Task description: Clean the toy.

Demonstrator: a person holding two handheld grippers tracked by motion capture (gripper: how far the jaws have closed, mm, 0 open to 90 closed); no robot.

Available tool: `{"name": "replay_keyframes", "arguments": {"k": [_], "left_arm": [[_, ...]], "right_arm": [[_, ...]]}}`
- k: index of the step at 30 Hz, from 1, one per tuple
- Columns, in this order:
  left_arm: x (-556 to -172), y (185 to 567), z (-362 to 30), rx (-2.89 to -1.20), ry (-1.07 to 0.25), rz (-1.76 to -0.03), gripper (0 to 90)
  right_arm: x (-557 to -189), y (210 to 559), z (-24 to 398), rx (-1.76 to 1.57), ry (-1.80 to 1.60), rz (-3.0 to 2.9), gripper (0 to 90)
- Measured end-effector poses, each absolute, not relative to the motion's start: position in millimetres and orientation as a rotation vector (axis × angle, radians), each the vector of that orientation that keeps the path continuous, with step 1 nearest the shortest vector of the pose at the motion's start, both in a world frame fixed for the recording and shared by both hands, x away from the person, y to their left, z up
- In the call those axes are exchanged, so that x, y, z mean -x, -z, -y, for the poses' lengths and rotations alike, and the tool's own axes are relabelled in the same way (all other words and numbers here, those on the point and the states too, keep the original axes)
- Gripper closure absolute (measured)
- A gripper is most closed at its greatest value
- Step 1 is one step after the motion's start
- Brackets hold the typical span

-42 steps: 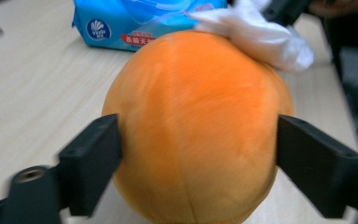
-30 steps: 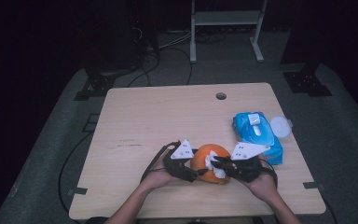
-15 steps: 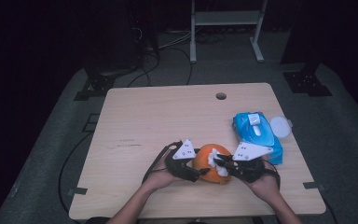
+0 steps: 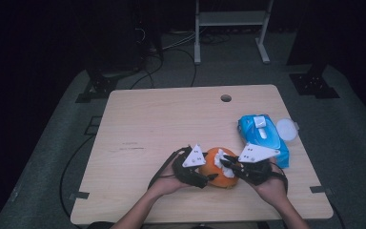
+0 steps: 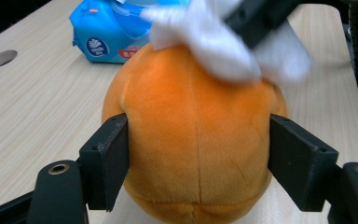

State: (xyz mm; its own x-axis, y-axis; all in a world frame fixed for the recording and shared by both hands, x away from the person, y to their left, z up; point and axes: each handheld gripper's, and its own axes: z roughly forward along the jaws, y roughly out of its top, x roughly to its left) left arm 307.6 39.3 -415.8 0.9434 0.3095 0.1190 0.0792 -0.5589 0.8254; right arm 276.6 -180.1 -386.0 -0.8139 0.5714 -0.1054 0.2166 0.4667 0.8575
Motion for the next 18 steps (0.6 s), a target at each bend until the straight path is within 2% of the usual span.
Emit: {"name": "replay_keyframes", "arguments": {"k": [5,8,14,18], "left_arm": [[-301.3,414.9,-36.3,-2.186,-0.357,-0.222,26.3],[-303.8,415.5,-39.5,-2.174,-0.338,-0.232,26.6],[-309.2,419.8,-45.3,-2.163,-0.293,-0.257,26.6],[-309.0,419.9,-44.0,-2.161,-0.284,-0.250,26.5]], "right_arm": [[-269.5,388.5,157.3,-0.578,-1.313,-2.395,81.3],[-271.4,387.3,158.1,-0.585,-1.289,-2.384,81.3],[-288.1,384.6,198.1,-0.751,-1.261,-2.310,81.3],[-289.3,386.5,206.6,-0.785,-1.264,-2.307,81.4]]}}
